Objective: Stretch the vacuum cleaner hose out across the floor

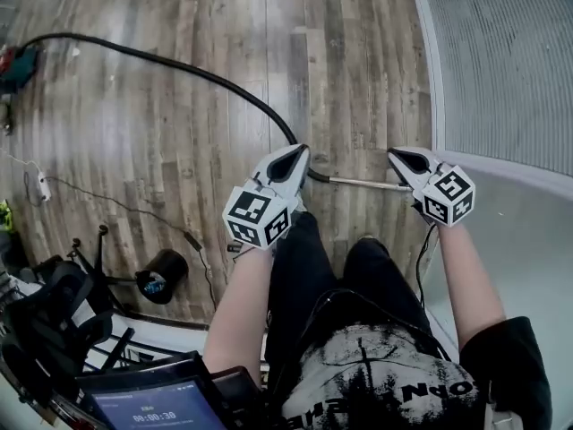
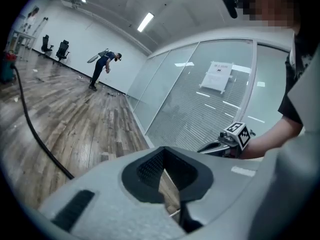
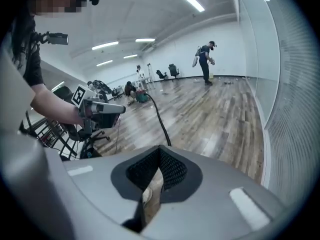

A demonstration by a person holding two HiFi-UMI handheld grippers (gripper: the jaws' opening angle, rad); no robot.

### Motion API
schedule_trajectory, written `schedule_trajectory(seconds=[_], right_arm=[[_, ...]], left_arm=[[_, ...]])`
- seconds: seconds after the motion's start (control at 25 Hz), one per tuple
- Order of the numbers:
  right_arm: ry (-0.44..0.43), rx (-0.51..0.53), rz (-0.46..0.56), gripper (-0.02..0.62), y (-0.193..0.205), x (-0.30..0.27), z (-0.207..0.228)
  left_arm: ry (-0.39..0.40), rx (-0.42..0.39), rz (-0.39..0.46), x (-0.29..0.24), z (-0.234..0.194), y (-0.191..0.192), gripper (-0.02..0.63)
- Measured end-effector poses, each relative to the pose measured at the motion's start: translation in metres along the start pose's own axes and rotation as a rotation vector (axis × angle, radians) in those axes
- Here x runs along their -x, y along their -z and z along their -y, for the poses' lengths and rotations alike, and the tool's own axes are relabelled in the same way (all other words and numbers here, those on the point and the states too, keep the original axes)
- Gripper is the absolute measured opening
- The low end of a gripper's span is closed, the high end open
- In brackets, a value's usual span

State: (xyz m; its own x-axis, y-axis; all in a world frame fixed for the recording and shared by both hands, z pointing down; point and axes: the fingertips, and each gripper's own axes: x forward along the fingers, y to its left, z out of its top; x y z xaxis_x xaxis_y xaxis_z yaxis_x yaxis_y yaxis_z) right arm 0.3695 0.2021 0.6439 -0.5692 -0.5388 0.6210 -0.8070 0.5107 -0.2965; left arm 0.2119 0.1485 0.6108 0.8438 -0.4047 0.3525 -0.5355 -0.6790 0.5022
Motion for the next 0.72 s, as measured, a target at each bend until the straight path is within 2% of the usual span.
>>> schedule_trajectory(seconds=[0.12, 0.32, 0.48, 0.64, 0.72], right_arm=[[0.003, 0.023, 0.069, 0.006, -0.071, 0.017, -0.023], [-0.004, 0.067, 0.183, 0.006, -0.148, 0.039, -0.058], [-0.041, 0.058, 0.325, 0.006, -0.195, 0.052, -0.088], [-0.083, 0.065, 0.417, 0.006, -0.222, 0.068, -0.11], [-0.08, 0.095, 0.476, 0.006, -0.242, 0.074, -0.109]], left_arm=[[0.027, -0.071, 0.022, 0.028, 0.015, -0.066, 0.0], [0.06, -0.17, 0.074, 0.065, 0.034, -0.143, 0.0], [0.055, -0.222, 0.131, 0.095, 0.037, -0.184, 0.0], [0.057, -0.235, 0.158, 0.114, 0.05, -0.197, 0.0], [0.06, -0.272, 0.181, 0.115, 0.05, -0.212, 0.0]])
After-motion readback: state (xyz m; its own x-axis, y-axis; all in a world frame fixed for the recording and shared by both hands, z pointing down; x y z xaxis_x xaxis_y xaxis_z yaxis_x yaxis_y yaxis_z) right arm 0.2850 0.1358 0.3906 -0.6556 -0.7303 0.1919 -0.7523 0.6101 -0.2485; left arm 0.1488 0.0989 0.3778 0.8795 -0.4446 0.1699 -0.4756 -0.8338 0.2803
